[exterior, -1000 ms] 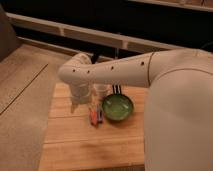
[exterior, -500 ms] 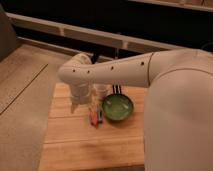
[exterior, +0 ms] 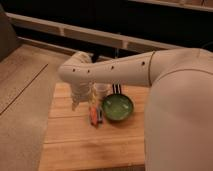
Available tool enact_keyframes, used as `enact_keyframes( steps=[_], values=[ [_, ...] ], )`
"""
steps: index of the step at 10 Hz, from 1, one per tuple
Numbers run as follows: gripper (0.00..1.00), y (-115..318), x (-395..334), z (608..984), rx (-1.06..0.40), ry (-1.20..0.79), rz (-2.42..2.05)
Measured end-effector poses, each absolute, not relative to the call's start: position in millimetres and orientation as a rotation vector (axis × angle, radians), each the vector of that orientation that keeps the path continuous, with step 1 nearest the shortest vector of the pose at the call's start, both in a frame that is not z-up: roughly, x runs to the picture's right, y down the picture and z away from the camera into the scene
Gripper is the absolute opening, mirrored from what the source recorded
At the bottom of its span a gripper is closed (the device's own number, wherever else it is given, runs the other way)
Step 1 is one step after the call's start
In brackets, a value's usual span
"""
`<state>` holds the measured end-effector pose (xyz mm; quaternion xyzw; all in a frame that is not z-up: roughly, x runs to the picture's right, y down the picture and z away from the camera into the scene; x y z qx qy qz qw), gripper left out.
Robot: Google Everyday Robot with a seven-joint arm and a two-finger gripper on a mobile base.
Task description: Pick up the ceramic cup
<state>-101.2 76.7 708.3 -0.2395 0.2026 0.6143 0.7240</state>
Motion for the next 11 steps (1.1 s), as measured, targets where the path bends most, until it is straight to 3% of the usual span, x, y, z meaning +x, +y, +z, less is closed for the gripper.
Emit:
enact_keyframes(
  steps=[5,11],
  values=[
    [0.65,-20.9,-91.4,729.8,-0.417,0.214,1.088],
    [0.65,-28.8,-74.7,750.5,-0.408,0.203,1.047]
  ],
)
